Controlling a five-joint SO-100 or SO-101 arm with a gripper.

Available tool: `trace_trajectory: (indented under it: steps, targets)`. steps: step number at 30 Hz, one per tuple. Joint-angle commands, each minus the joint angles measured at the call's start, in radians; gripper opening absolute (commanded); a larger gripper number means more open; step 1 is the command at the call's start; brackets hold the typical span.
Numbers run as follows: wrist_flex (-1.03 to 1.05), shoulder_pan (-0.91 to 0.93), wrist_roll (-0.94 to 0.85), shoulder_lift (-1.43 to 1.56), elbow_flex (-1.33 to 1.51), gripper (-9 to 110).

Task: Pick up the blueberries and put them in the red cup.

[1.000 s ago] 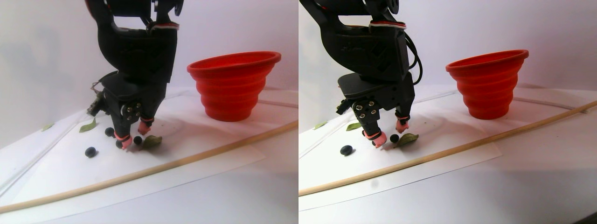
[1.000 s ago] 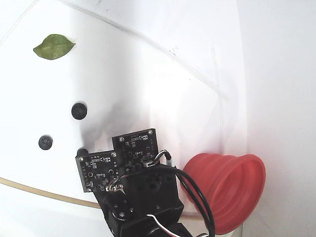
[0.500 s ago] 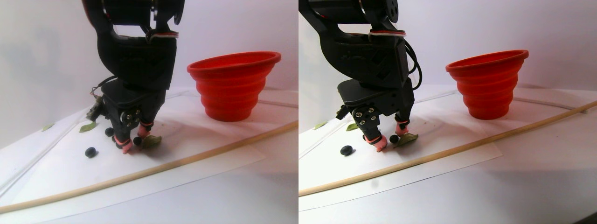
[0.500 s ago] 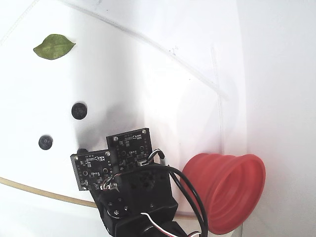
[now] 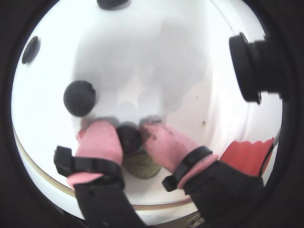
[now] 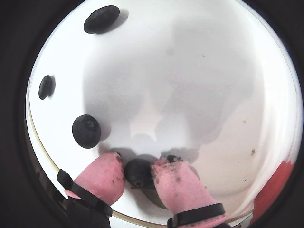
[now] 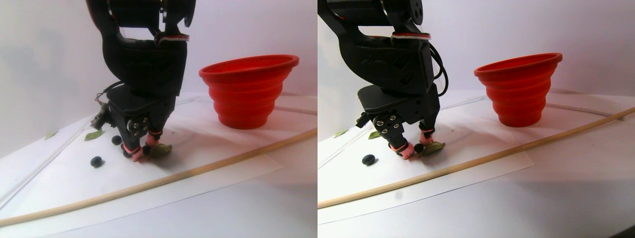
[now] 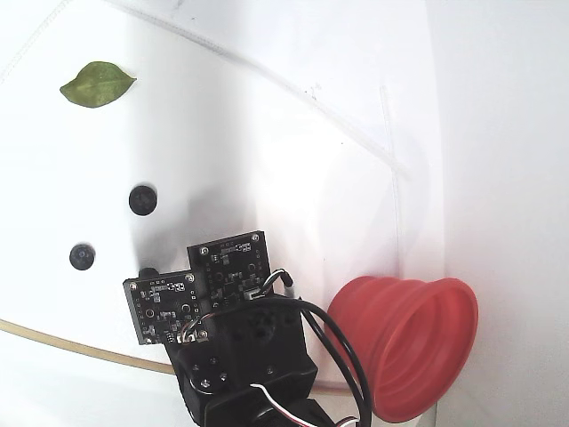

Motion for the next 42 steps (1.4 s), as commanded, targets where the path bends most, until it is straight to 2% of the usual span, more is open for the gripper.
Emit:
trace_trajectory:
  steps: [1,20,42]
  targets:
    - [-0.017,-0.009,-0.002,0.012,-0.008,10]
    - [0.117,-0.023,0.034,0.207,0.006,9]
    - [0.408,0.003,0.064,0.541,0.034,9]
